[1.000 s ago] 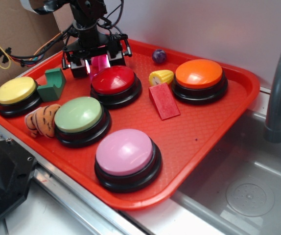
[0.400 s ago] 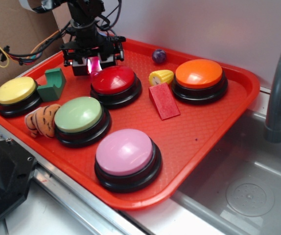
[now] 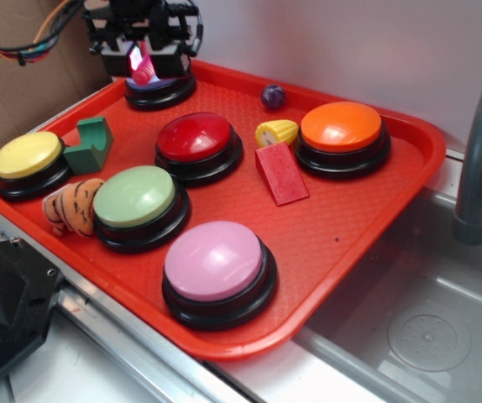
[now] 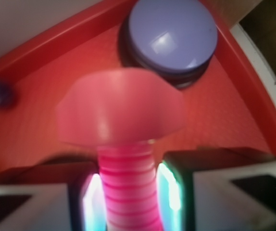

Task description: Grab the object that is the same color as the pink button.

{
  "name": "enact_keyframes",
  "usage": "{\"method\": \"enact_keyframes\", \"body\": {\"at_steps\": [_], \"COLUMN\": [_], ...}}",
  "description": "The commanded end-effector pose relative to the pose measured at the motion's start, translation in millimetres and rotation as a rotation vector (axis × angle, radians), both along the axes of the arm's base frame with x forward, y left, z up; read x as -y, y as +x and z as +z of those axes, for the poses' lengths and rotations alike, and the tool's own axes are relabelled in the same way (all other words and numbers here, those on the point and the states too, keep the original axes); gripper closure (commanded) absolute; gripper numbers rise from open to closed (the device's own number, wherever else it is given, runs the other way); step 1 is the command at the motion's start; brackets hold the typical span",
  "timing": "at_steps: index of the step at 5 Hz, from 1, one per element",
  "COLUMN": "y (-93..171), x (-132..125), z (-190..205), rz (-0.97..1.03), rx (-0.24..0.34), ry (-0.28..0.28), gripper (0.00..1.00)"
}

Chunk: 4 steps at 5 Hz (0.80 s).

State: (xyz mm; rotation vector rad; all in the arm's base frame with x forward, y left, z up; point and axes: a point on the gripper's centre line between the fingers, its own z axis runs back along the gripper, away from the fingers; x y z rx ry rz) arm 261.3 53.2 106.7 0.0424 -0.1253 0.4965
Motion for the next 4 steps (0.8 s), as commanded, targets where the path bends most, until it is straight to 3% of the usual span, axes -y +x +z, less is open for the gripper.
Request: {"method": "enact_keyframes", "body": {"at_steps": [1,3,4], "y": [-28,-69,-76], "x": [17,38,38], "z": [49,59,64], "rz": [-0.206,-0.298,-0.291], "rx": [0.035,0.02,0.019], "ry": [-0.049,-0.119,-0.115], "gripper": [1.0,1.0,1.0]}}
